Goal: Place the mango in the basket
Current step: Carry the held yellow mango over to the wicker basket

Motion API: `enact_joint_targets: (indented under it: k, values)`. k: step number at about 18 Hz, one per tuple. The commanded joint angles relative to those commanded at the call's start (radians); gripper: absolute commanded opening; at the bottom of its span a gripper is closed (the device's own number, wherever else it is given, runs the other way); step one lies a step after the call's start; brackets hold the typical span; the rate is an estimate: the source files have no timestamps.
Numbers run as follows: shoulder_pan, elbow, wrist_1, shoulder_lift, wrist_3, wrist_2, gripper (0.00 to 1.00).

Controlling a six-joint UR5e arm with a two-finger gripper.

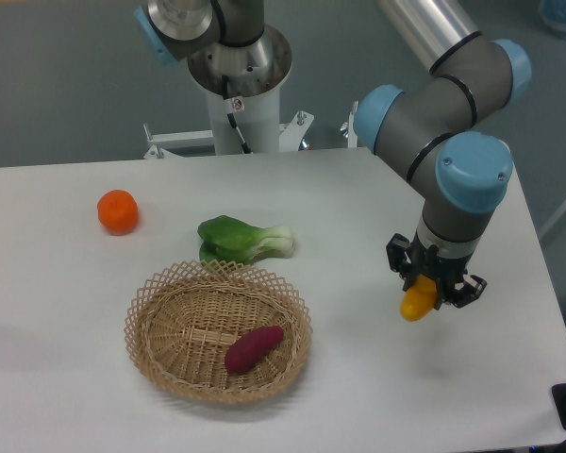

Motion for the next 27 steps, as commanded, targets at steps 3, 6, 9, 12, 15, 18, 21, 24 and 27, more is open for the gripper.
enact_joint_targets:
  k: [3,6,9,12,15,18,21,24,27]
  values:
    - [0.000,0.000,-0.003,0.009,-0.003,0.000,0.48]
    - [0.000,0.003,-0.003,0.011,-0.005,0.003,0.48]
    - [-0.003,0.005,-0.005,0.012,-0.006,0.005,0.48]
    - [-0.032,-0.002,-0.005,0.015,-0.044,0.002,0.47]
    - [-0.055,-0.003,-0.006,0.026,-0.089,0.000,0.47]
    - [-0.084,-0.005,-0.006,0.038,-0.132,-0.002,0.47]
    - [-0.118,-0.008,-0.009,0.054,-0.175,-0.005,0.47]
    - [-0.170,-0.015,-0.011,0.064,-0.232,0.000,0.47]
    - [-0.244,-0.021,-0.005,0.064,-0.304,0.005,0.47]
